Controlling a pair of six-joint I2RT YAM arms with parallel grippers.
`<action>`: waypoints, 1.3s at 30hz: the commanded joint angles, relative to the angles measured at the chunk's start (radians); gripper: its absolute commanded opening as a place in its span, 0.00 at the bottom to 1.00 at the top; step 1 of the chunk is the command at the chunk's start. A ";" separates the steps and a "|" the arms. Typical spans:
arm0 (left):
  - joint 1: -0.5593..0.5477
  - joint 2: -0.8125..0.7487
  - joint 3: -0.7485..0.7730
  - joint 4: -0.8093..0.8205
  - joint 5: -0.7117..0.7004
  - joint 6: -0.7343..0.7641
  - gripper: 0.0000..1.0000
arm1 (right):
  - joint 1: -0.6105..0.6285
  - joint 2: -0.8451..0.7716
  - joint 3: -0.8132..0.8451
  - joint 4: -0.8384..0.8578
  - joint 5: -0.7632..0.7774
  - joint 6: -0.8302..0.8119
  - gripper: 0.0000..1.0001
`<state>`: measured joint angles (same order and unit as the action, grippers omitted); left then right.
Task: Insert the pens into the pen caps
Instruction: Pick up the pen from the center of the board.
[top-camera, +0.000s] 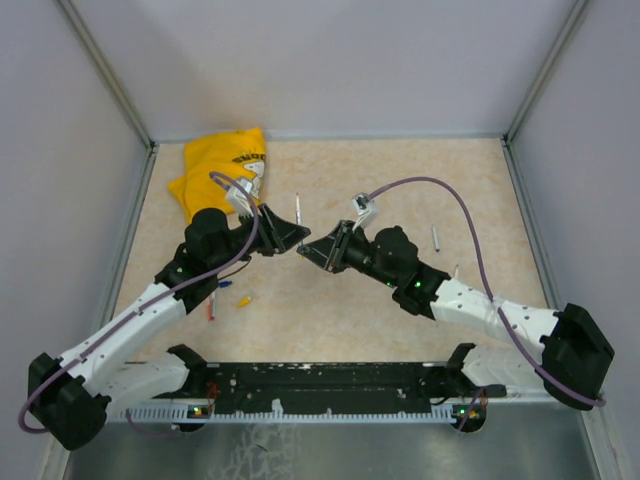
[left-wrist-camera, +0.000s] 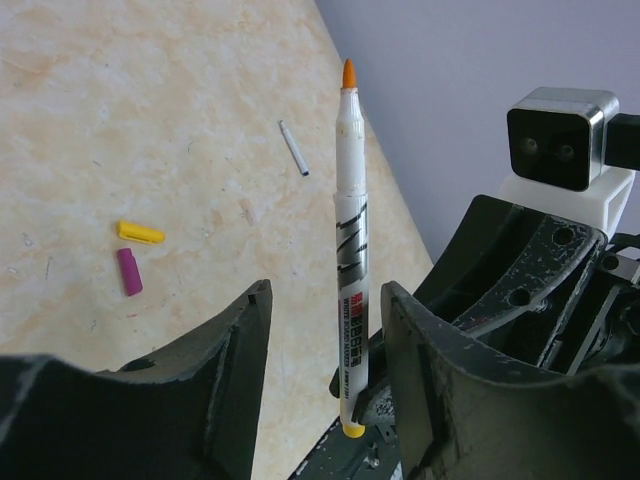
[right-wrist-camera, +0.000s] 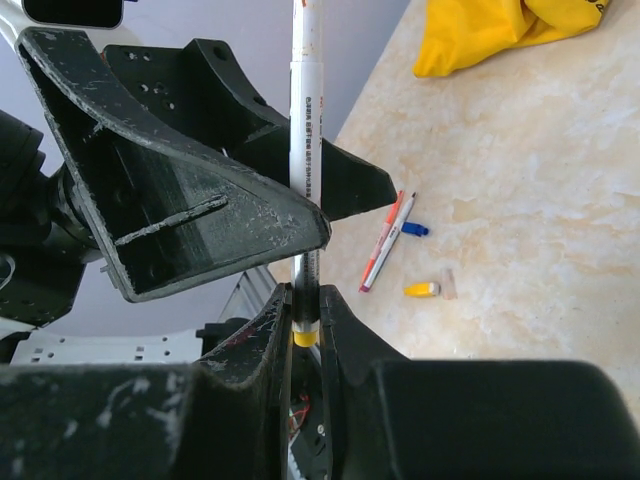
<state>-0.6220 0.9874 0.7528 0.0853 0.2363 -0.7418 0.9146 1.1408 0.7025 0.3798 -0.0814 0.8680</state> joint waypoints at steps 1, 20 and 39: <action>-0.012 0.003 -0.007 0.051 0.002 -0.007 0.51 | 0.012 0.005 0.030 0.083 0.024 0.004 0.11; -0.026 -0.009 -0.014 0.042 0.041 -0.004 0.00 | 0.014 0.028 0.032 0.090 0.045 -0.014 0.13; -0.024 -0.106 0.031 -0.200 -0.132 0.262 0.00 | 0.001 -0.027 0.140 -0.621 0.298 -0.396 0.48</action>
<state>-0.6445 0.9028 0.7547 -0.0582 0.1425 -0.5682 0.9218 1.0958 0.7567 -0.0280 0.0971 0.6014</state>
